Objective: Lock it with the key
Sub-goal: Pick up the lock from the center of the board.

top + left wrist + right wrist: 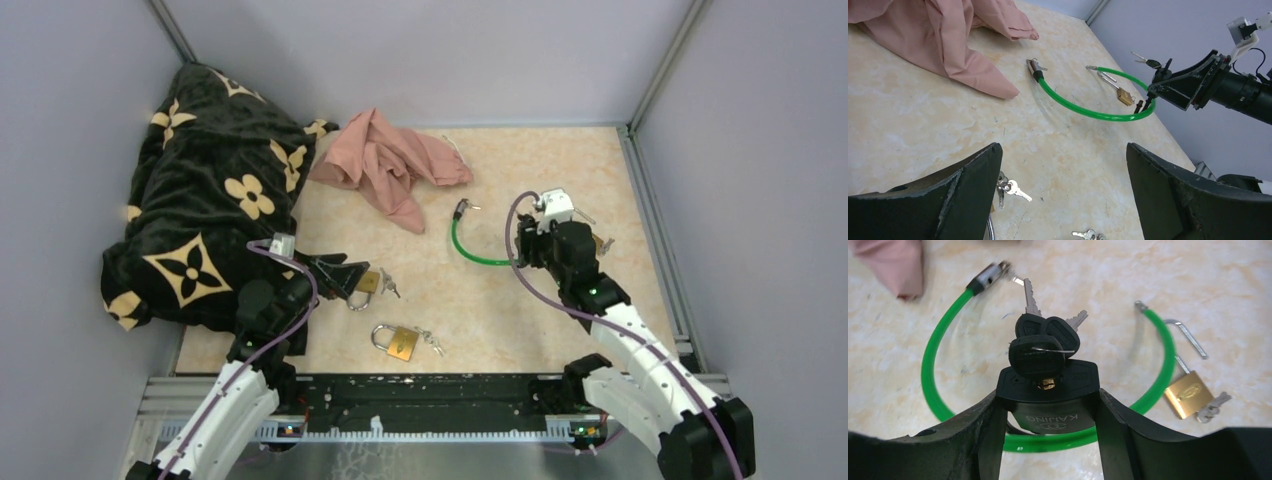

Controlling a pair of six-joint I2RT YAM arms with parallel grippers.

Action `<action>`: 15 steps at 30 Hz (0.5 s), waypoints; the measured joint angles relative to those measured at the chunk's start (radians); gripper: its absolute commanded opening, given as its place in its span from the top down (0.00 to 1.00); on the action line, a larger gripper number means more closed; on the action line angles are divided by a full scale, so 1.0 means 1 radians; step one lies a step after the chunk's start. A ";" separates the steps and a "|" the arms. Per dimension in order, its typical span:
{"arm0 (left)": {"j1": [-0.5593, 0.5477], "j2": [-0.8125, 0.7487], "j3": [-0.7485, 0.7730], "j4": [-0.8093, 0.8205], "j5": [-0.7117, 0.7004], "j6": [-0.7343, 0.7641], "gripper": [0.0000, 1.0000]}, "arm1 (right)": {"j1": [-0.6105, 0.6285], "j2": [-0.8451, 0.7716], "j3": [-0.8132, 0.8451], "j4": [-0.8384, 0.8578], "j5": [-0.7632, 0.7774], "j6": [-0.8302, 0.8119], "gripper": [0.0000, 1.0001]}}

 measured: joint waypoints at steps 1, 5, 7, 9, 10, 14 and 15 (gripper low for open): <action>0.000 0.001 -0.002 0.005 0.005 -0.001 0.03 | 0.002 -0.025 -0.025 0.038 0.035 0.005 1.00; 0.000 0.003 -0.003 0.008 0.018 -0.002 0.03 | 0.014 -0.029 -0.044 0.119 0.206 0.001 1.00; 0.000 0.005 -0.003 0.011 0.021 -0.002 0.03 | 0.036 0.005 -0.040 0.145 0.309 -0.018 1.00; 0.000 0.007 -0.003 0.014 0.023 -0.002 0.03 | 0.061 0.040 -0.037 0.154 0.365 -0.034 1.00; 0.000 0.007 -0.003 0.014 0.024 -0.002 0.04 | 0.068 0.050 -0.037 0.154 0.359 -0.040 1.00; 0.000 0.007 -0.003 0.015 0.031 -0.001 0.11 | 0.073 0.036 -0.038 0.179 0.187 -0.062 1.00; 0.000 0.007 -0.003 0.017 0.035 0.001 0.13 | 0.073 0.023 -0.038 0.190 0.075 -0.070 1.00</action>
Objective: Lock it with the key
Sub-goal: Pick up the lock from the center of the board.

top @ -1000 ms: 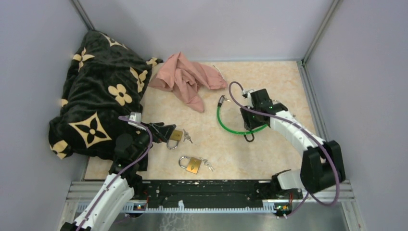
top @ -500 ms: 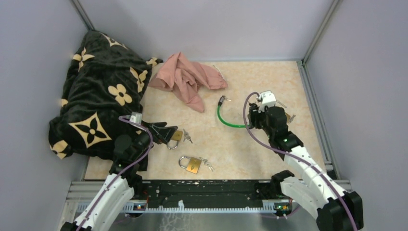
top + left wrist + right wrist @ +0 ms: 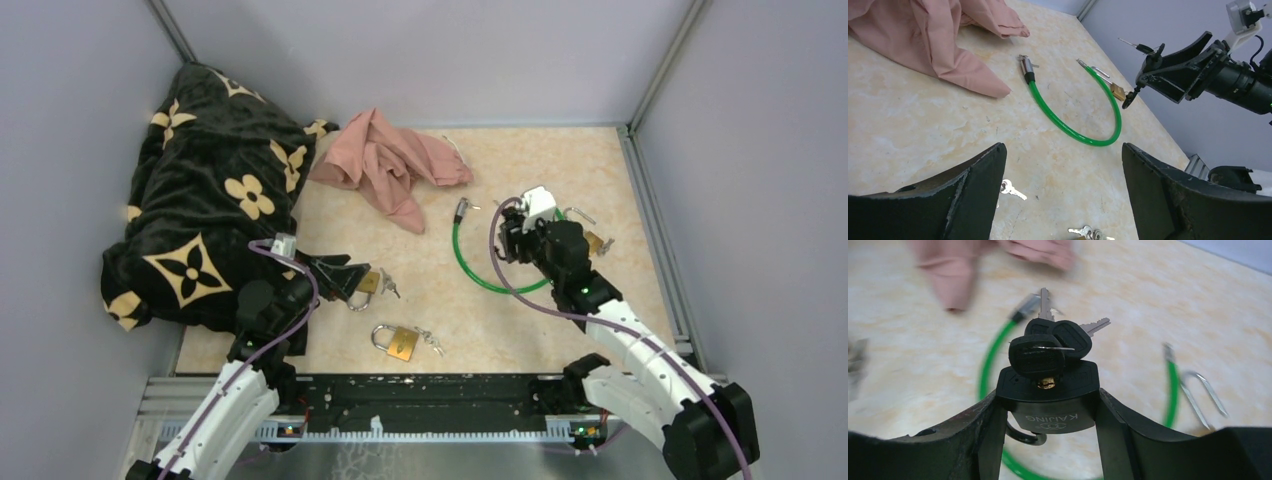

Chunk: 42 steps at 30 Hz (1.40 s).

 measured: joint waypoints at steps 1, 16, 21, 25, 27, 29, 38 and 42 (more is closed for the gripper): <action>0.000 0.000 0.000 0.004 0.008 0.004 0.15 | 0.000 -0.008 0.001 0.006 -0.091 -0.007 1.00; -0.015 0.069 0.417 -0.589 0.723 1.393 0.04 | 0.280 0.147 0.240 -0.200 -0.819 -0.097 1.00; -0.040 0.155 0.476 -0.866 0.750 2.065 0.13 | 0.375 0.233 0.265 -0.220 -0.798 -0.118 1.00; -0.079 0.206 0.476 -1.017 0.734 2.403 0.14 | 0.432 0.323 0.300 -0.248 -0.750 -0.123 1.00; -0.100 0.219 0.478 -1.057 0.728 2.493 0.06 | 0.446 0.357 0.314 -0.249 -0.738 -0.126 1.00; -0.124 0.231 0.486 -1.083 0.724 2.552 0.01 | 0.462 0.378 0.317 -0.246 -0.739 -0.124 1.00; -0.323 0.309 0.519 -1.117 0.672 2.641 0.08 | 0.509 0.462 0.373 -0.245 -0.762 -0.126 1.00; -0.357 0.376 0.550 -1.126 0.626 2.650 0.21 | 0.528 0.478 0.395 -0.260 -0.781 -0.145 1.00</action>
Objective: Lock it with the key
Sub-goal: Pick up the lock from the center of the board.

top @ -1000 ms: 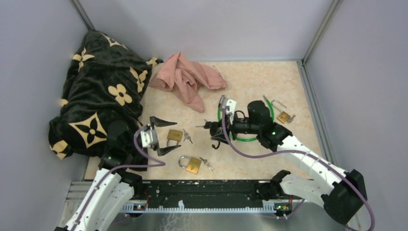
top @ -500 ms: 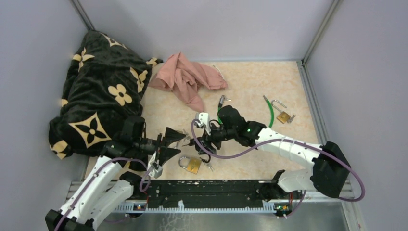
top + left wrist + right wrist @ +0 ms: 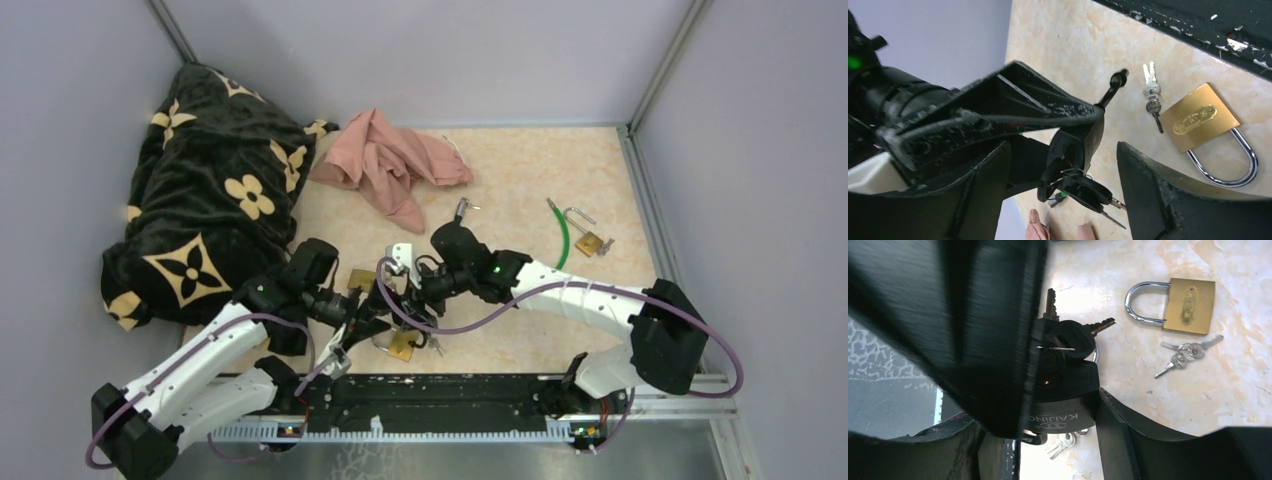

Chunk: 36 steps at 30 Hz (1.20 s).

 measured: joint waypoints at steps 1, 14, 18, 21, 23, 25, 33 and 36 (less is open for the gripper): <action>-0.005 0.015 0.005 0.001 -0.014 0.002 0.24 | 0.005 0.002 0.001 -0.001 -0.002 -0.002 1.00; -0.047 0.066 0.014 -0.007 -0.105 0.013 0.42 | 0.039 0.010 0.038 -0.034 -0.024 -0.052 1.00; -0.064 0.088 0.017 -0.003 -0.108 0.018 0.56 | 0.040 0.043 0.080 -0.082 -0.031 -0.072 1.00; -0.072 0.101 0.019 0.006 -0.126 0.017 0.79 | 0.042 0.074 0.109 -0.112 -0.029 -0.091 1.00; -0.076 0.108 0.019 0.005 -0.141 0.014 0.97 | 0.042 0.080 0.111 -0.122 -0.024 -0.098 1.00; -0.080 0.109 0.018 0.012 -0.149 0.014 1.00 | 0.042 0.080 0.112 -0.126 -0.020 -0.105 1.00; -0.082 0.079 -0.030 0.105 -0.157 -0.012 1.00 | 0.042 0.079 0.111 -0.127 0.013 -0.120 0.51; -0.082 0.051 -0.068 0.181 -0.175 -0.065 1.00 | 0.042 0.066 0.095 -0.106 0.044 -0.119 0.31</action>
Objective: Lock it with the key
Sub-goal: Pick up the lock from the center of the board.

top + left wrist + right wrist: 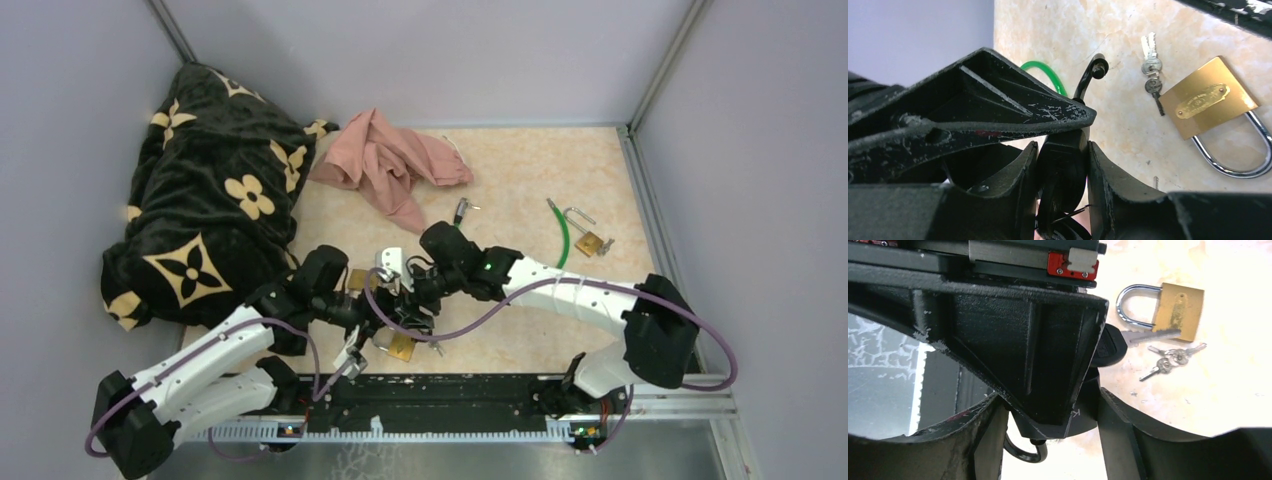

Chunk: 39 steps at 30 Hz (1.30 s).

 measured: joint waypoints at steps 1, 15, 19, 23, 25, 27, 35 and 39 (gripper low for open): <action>0.000 -0.014 -0.018 0.037 -0.005 -0.024 1.00 | 0.000 -0.013 -0.015 0.017 0.013 0.005 0.19; -0.005 -0.077 -0.076 0.266 -0.056 -0.350 1.00 | -0.201 -0.356 -0.342 0.302 -0.024 0.170 0.04; -0.005 -0.111 -0.084 0.344 -0.067 -0.506 1.00 | -0.267 -0.399 -0.438 0.397 -0.081 0.275 0.09; -0.005 -0.146 -0.105 0.391 -0.066 -0.577 1.00 | -0.270 -0.399 -0.476 0.435 -0.109 0.352 0.22; -0.005 -0.149 -0.113 0.399 -0.067 -0.602 1.00 | -0.270 -0.398 -0.486 0.453 -0.117 0.379 0.30; -0.005 -0.149 -0.118 0.407 -0.068 -0.628 1.00 | -0.270 -0.394 -0.496 0.477 -0.124 0.404 0.37; -0.005 -0.146 -0.122 0.486 -0.072 -0.825 1.00 | -0.270 -0.332 -0.517 0.586 -0.146 0.476 0.65; -0.005 -0.144 -0.112 0.508 -0.094 -1.041 1.00 | -0.270 -0.327 -0.517 0.614 -0.140 0.475 0.84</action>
